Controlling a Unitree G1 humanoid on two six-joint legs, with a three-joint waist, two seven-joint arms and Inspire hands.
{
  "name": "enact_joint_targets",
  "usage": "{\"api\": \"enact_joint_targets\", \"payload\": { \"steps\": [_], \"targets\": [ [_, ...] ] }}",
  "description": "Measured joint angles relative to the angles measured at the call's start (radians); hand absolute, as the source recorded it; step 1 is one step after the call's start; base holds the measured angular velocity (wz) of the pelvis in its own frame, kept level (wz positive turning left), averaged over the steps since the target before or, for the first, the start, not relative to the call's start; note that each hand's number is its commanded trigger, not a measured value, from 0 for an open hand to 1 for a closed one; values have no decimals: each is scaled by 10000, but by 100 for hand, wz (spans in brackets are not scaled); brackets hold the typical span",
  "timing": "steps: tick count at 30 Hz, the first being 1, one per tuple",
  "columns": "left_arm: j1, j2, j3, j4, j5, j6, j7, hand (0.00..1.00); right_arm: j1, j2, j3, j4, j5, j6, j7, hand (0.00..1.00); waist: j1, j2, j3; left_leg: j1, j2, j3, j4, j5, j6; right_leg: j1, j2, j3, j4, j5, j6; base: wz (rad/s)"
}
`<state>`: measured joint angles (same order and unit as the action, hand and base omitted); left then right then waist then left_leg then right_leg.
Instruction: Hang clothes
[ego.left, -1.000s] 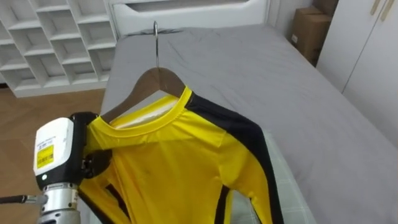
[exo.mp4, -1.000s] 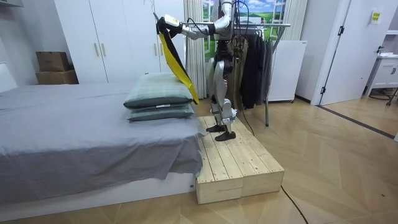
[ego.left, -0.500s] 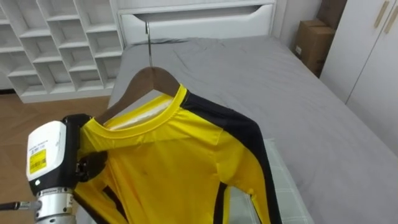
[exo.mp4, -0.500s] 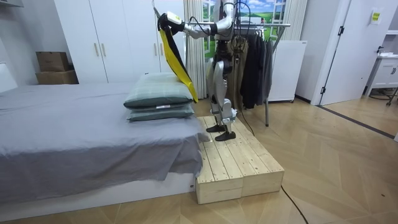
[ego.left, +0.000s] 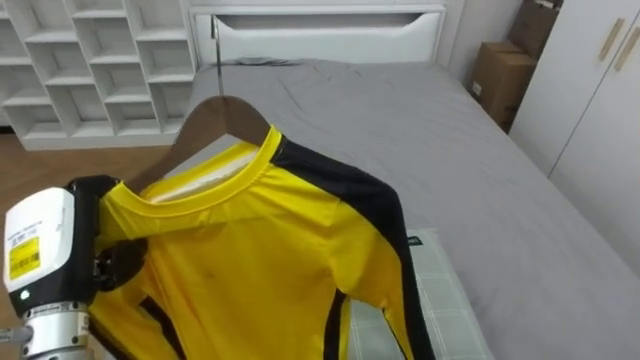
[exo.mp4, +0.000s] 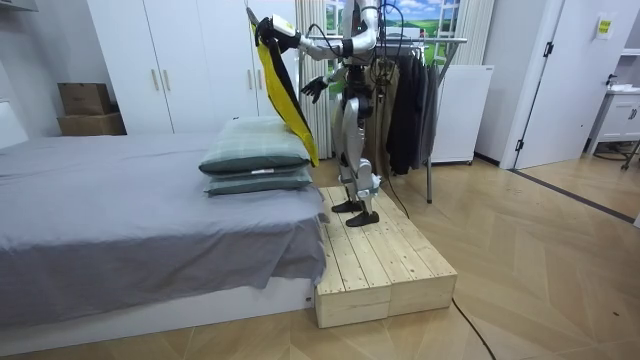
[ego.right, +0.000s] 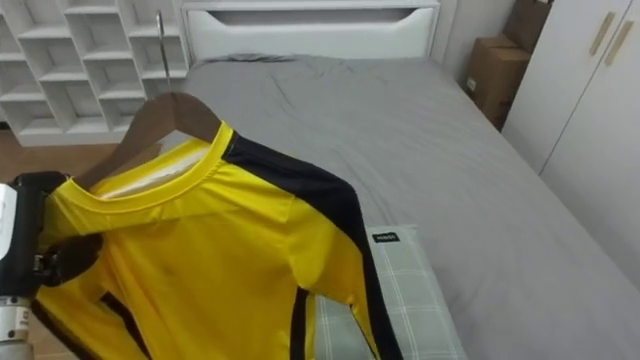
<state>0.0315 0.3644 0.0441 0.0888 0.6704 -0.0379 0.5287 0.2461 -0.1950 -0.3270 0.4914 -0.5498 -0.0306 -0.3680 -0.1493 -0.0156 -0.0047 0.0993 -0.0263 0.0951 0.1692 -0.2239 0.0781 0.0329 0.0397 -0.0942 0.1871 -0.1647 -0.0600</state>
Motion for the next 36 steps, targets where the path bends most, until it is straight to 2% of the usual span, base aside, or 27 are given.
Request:
{"api": "enact_joint_targets", "payload": {
  "steps": [6, 8, 9, 11, 14, 16, 20, 22, 25, 29, 32, 36],
  "targets": [
    [218, -29, -1, -836, 399, 414, -567, 100, 145, 11, 14, -1884, -1455, 32, -7, 0, -67, 22, 17, 16, 1, 65, -15, 0, 0, 5, -6, 22, -15, 13, 14, -2],
    [215, -54, -1, -903, 502, 426, -680, 100, 146, 10, 58, -2384, -2019, 126, 2, 0, -33, 68, 46, 29, -1, 101, -19, 0, 0, -15, 7, 92, -7, 19, 20, -7],
    [216, -111, 0, -903, 488, 495, -724, 100, 154, 10, 95, -2789, -2211, 165, 2, 0, -22, 117, 77, 35, 0, 124, -20, 0, 0, -26, 18, 132, -7, 30, 26, -8],
    [215, -268, -1, -903, 478, 638, -803, 100, 146, -3, 194, -3290, -2337, 287, 1, 0, -10, 139, 81, 6, 0, 151, -15, 0, 1, -76, 16, 148, 35, 31, 26, -8],
    [215, -611, -12, -903, 496, 915, -1132, 100, 85, -128, 582, -4265, -2415, 555, 58, 0, 235, 135, 85, -72, 38, 396, -14, -1, 0, -295, 62, 367, 170, 37, 15, -21],
    [208, -641, -10, -906, 533, 1030, -1347, 100, 5, -181, 744, -4801, -2537, 567, 256, 0, 262, 138, 84, -111, 39, 418, -16, -1, 0, -349, 67, 389, 178, 42, 11, -4],
    [192, -652, -63, -916, 524, 1039, -1496, 100, -542, -364, 1067, -5417, -2438, 575, 548, 0, 290, 163, 86, -133, 49, 471, -13, -1, 0, -378, 80, 440, 178, 65, 12, -5],
    [131, -647, -67, -984, 534, 1039, -1495, 100, -873, -550, 1490, -5942, -2398, 648, 728, 0, 466, 189, 85, -173, 86, 665, -13, 0, -1, -479, 128, 611, 188, 129, -3, -23],
    [86, -647, -77, -1033, 512, 1025, -1496, 100, -1380, -854, 2049, -6350, -2377, 634, 979, 0, 491, 183, 84, -152, 99, 669, -9, 1, -4, -448, 142, 618, 180, 140, -15, -4],
    [82, -647, -87, -1229, 461, 1018, -1498, 100, -1937, -952, 2257, -6601, -1846, 638, 1232, 0, 545, 126, 89, -157, 107, 649, -9, 4, -8, -451, 144, 607, 174, 140, -16, 0],
    [13, -644, -87, -1420, 464, 913, -1498, 100, -2346, -1296, 2298, -6672, -1654, 638, 1436, 0, 699, -11, 122, -199, 108, 657, -11, 4, -8, -494, 143, 612, 178, 143, -21, 0],
    [-14, -630, -89, -1439, 474, 901, -1498, 100, -2449, -1340, 2369, -7433, -1530, 695, 1637, 0, 758, -69, 116, -285, 111, 662, -9, 4, -8, -570, 144, 618, 161, 152, -24, 0]
  ]
}}
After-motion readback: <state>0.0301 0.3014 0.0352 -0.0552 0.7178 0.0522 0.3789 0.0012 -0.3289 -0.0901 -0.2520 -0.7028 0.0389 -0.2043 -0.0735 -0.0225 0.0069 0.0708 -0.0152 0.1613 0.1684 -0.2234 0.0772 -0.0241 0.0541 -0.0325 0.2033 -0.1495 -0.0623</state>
